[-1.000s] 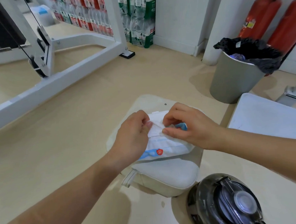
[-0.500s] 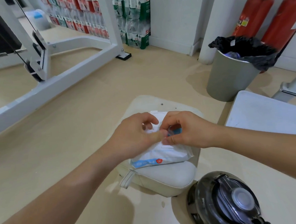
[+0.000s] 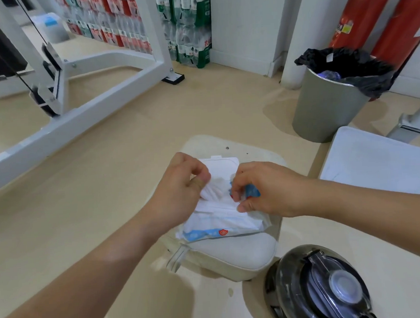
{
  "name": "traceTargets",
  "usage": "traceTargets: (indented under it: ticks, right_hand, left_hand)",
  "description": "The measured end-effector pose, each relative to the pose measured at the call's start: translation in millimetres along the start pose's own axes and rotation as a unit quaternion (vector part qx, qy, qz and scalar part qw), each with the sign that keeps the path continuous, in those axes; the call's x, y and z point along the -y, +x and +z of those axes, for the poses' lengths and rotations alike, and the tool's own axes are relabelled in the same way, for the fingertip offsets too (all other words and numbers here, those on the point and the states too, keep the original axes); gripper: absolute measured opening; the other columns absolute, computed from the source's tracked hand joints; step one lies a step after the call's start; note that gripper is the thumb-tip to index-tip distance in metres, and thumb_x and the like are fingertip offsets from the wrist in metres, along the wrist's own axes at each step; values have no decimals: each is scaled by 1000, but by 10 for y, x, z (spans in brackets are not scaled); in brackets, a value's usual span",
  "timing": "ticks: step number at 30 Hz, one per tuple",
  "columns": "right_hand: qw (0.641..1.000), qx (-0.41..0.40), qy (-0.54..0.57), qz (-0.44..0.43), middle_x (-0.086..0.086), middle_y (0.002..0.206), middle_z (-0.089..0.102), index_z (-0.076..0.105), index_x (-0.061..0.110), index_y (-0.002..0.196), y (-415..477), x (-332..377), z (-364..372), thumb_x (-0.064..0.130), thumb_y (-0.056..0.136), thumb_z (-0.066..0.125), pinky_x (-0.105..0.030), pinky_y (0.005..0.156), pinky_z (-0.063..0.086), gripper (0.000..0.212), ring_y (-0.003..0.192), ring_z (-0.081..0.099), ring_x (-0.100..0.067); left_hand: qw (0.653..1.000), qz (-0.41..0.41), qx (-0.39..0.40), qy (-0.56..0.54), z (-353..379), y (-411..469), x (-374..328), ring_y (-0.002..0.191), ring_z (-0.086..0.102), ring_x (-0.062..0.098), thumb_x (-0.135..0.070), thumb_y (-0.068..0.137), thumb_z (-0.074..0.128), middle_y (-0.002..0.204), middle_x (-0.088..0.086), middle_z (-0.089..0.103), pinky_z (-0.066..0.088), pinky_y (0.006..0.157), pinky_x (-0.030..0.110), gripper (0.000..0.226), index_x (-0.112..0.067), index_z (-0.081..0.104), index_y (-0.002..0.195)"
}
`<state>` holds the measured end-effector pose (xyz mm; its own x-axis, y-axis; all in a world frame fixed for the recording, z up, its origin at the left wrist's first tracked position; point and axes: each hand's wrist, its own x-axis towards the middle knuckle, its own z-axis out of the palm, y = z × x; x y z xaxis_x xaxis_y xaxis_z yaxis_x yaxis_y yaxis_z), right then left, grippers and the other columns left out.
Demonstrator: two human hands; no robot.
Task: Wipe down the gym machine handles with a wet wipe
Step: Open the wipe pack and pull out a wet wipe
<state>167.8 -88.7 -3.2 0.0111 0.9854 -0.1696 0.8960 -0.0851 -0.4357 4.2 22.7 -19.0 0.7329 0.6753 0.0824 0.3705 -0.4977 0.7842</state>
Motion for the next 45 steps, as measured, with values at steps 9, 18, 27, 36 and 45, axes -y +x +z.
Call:
traceTargets:
  ticks: [9,18,27,36,45]
  right_hand:
    - [963,-77,255,39,5,79,72,74,18,85,73,93,-190,13,80,73,-8,62,44,7,69,61,1]
    - [939,-50,325,101,3,65,64,70,16,72,92,222,-116,15,85,60,-27,60,47,17,57,53,-4]
    - [977,-62,197,50,11,73,59,66,23,83,81,166,8,15,78,73,-16,62,46,12,64,54,-3]
    - [953,-79,284,68,-1,74,68,68,21,82,96,64,67,8,81,71,-27,71,54,14,63,62,-7]
    - [870,-12,484,95,-7,68,63,63,13,76,132,97,-22,19,95,54,-23,57,45,23,57,55,-13]
  left_hand:
    - [982,-91,-21,-165,-37,-52,-60,70,57,10,-16,90,61,89,3,62,46,60,23,9,-20,65,82]
    - [923,188,-83,326,19,-145,-222,56,52,18,-55,75,55,64,-3,54,37,51,25,38,-20,63,65]
    - [988,-103,-20,-111,-166,-41,-247,56,53,4,-12,86,65,66,0,62,42,50,11,11,-10,71,77]
    - [978,-143,-32,-148,-194,-7,-195,46,42,7,-28,97,49,57,-1,47,37,48,19,33,-10,54,71]
    - [995,-44,23,86,-187,-55,-143,58,49,1,-48,82,64,60,-14,57,35,55,19,21,-28,66,79]
